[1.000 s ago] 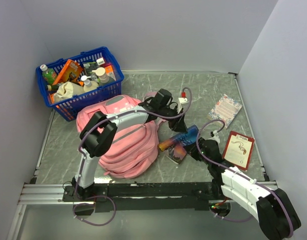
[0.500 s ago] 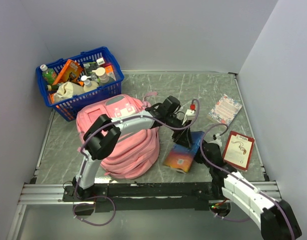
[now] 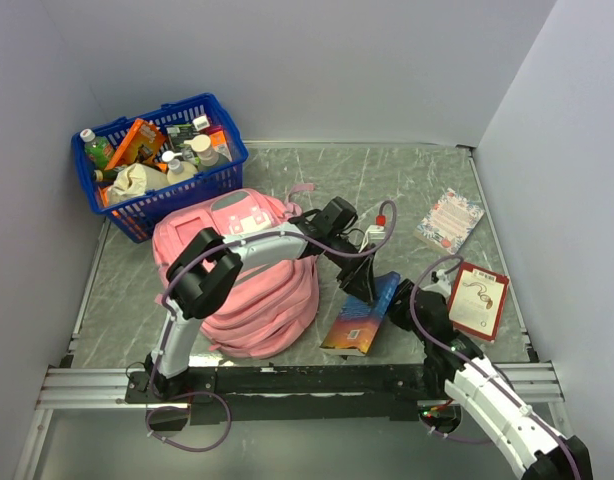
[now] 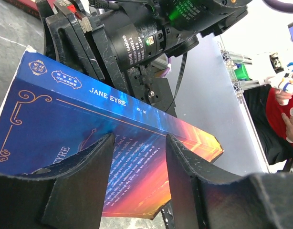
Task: Pack the student bag
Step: Pick up the book from the center of the board.
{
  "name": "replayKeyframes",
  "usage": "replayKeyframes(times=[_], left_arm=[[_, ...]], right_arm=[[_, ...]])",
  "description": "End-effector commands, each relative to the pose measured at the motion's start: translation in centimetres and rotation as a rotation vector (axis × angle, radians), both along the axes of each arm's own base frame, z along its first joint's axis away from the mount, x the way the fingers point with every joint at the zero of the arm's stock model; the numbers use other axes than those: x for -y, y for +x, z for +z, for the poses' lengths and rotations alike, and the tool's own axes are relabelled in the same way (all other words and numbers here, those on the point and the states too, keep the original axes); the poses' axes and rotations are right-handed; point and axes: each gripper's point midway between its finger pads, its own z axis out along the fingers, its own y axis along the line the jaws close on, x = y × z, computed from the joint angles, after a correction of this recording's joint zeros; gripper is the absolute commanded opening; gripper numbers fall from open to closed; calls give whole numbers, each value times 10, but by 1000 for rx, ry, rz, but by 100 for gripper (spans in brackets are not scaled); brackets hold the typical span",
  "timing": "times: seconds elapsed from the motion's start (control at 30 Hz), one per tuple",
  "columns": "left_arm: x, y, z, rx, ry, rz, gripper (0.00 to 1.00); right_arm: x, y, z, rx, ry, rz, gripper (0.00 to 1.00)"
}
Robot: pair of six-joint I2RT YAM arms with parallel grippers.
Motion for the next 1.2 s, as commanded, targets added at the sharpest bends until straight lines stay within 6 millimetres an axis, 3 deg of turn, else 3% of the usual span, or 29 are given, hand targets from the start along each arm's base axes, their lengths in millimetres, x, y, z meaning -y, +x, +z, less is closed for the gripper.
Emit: replayKeyframes(times=[0.0,0.23,0.37,0.67,0.8,1.03,1.17], left_arm=[[4,-49,-42,-77,150,-58,53],[-1,-30,-46,-83,165,21,53],[-1,-20,-48,-70,165,62,52],[-3,-13,-46,-70,160,87,50],[-5,-11,-45,-69,157,100,50],[-6,-3,-45,-76,157,129,49],[-7,-1,-43,-70,148,135,48]], right_arm=[[-21,8,45,-7,132,5,68],[-14,3,93,-63,125,-37,68],[-22,4,97,-117,112,-1,69],[-44,4,97,-106,255,44,69],[-43,4,100,-113,269,27,69],[-43,0,123,-54,318,37,69],[-50,-5,120,-76,364,62,70]])
